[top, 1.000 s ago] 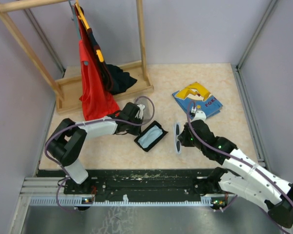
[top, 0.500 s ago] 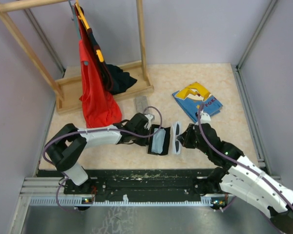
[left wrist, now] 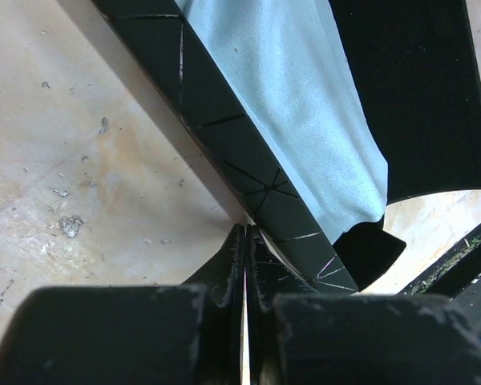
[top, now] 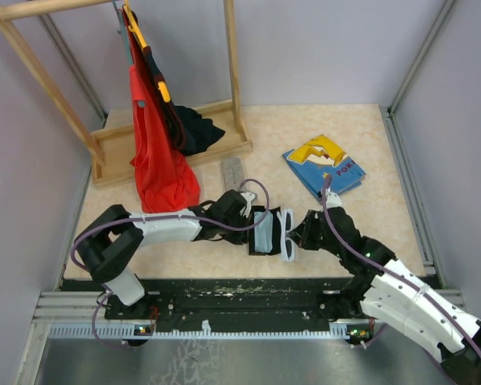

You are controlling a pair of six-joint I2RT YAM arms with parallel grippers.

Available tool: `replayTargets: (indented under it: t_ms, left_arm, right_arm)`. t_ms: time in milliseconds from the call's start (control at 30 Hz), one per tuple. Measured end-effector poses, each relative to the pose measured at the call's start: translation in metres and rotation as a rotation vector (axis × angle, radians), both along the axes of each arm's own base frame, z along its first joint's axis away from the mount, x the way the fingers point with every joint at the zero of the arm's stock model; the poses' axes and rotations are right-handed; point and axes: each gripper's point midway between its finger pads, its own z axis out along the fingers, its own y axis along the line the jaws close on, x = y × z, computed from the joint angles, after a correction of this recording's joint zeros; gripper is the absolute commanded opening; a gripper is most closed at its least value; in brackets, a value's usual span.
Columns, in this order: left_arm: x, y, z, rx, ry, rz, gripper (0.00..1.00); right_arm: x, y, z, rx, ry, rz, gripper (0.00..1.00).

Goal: Organize the sunglasses
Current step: Adjust the sunglasses case at the center of the board, then place the sunglasses in the sunglasses case.

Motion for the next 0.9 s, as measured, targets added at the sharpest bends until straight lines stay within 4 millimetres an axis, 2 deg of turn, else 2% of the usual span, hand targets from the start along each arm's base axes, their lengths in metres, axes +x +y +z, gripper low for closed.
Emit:
replayTargets:
  t_ms: [167, 333, 500, 900]
  left_arm:
    - [0.001, 0.002, 0.000, -0.005, -0.016, 0.005, 0.01]
    - [-0.002, 0.014, 0.000, -0.010, -0.045, 0.025, 0.00]
    - [0.003, 0.014, 0.000, -0.013, -0.073, 0.042, 0.00]
    - [0.014, 0.016, 0.001, -0.033, -0.123, 0.058, 0.00]
  right_arm:
    - [0.007, 0.001, 0.000, 0.002, -0.001, -0.017, 0.00]
    - [0.018, 0.002, -0.011, -0.034, 0.055, -0.038, 0.00]
    - [0.026, 0.007, -0.017, -0.028, 0.087, -0.039, 0.00]
    - [0.041, 0.032, -0.033, 0.024, 0.142, 0.027, 0.00]
